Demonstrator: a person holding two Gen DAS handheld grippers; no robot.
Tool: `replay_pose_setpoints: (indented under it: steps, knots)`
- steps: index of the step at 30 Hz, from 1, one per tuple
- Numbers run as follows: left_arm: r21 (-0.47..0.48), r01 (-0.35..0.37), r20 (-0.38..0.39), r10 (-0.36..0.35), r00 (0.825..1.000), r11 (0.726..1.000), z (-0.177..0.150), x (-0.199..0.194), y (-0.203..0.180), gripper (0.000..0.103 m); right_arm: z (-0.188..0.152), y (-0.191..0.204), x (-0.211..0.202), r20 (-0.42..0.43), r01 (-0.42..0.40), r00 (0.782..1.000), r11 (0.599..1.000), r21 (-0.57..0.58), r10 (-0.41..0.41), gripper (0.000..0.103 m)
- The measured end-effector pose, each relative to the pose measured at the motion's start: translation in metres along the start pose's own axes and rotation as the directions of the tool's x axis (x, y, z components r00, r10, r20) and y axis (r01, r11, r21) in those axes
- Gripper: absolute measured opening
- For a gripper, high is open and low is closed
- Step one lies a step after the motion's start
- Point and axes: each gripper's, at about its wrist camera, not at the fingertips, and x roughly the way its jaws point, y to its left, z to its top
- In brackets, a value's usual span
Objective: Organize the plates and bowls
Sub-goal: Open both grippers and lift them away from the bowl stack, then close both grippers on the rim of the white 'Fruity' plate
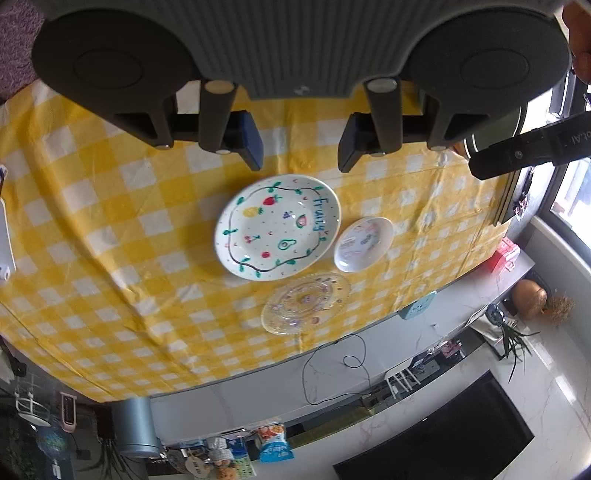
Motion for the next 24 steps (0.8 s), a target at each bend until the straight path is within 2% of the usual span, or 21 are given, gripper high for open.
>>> replay_pose_setpoints:
  steps: [8, 10, 12, 18, 24]
  knots:
    - [-0.032, 0.023, -0.006, -0.024, 1.000, 0.999, -0.011, 0.033, -0.018, 0.053, -0.010, -0.025, 0.010, 0.048, 0.013, 0.999, 0.999, 0.043, -0.015, 0.044]
    - [-0.025, 0.011, -0.005, -0.011, 1.000, 1.000, -0.012, 0.041, -0.022, 0.053, -0.009, -0.029, 0.013, 0.050, 0.009, 0.999, 0.999, 0.045, -0.011, 0.038]
    - [-0.025, -0.006, -0.005, 0.006, 1.000, 1.000, -0.013, 0.050, -0.026, 0.053, -0.008, -0.032, 0.016, 0.066, 0.010, 0.998, 0.999, 0.035, -0.012, 0.036]
    - [-0.040, -0.043, 0.009, 0.043, 0.999, 0.998, -0.012, 0.074, -0.033, 0.051, -0.002, -0.039, 0.026, 0.139, 0.028, 0.990, 1.000, -0.011, -0.026, 0.036]
    - [-0.057, -0.053, 0.011, 0.053, 0.999, 0.997, -0.013, 0.098, -0.031, 0.051, 0.011, -0.049, 0.047, 0.147, 0.056, 0.988, 0.998, -0.016, -0.053, 0.036]
